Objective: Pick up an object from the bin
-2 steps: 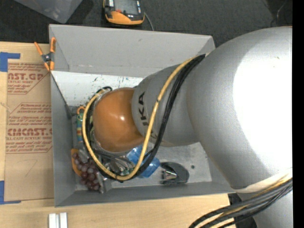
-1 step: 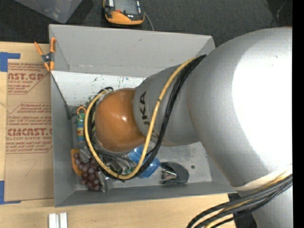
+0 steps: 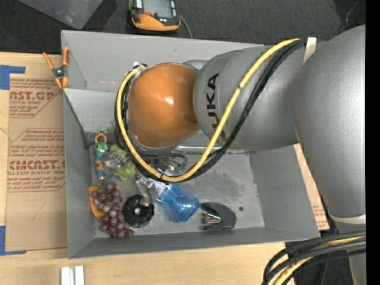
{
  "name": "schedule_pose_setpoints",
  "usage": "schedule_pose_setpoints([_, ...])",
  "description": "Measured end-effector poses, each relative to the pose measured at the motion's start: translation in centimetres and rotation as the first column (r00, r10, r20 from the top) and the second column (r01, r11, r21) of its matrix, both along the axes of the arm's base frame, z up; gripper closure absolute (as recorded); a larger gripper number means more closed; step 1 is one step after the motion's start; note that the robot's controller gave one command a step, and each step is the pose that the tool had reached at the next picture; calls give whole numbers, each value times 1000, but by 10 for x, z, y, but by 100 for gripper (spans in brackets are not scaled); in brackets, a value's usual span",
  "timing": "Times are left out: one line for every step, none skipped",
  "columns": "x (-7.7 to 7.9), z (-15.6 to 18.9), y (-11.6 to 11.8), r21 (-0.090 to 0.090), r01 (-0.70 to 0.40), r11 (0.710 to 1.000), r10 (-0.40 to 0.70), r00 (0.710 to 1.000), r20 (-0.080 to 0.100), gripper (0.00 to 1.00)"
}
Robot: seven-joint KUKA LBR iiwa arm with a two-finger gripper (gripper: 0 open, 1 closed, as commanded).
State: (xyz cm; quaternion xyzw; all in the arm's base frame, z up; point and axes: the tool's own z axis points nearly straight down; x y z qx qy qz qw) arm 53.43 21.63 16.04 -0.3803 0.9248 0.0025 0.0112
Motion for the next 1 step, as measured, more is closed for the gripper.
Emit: schedule_pose_setpoints([-22,0,0,-4,107,994,-108,994,-16,0])
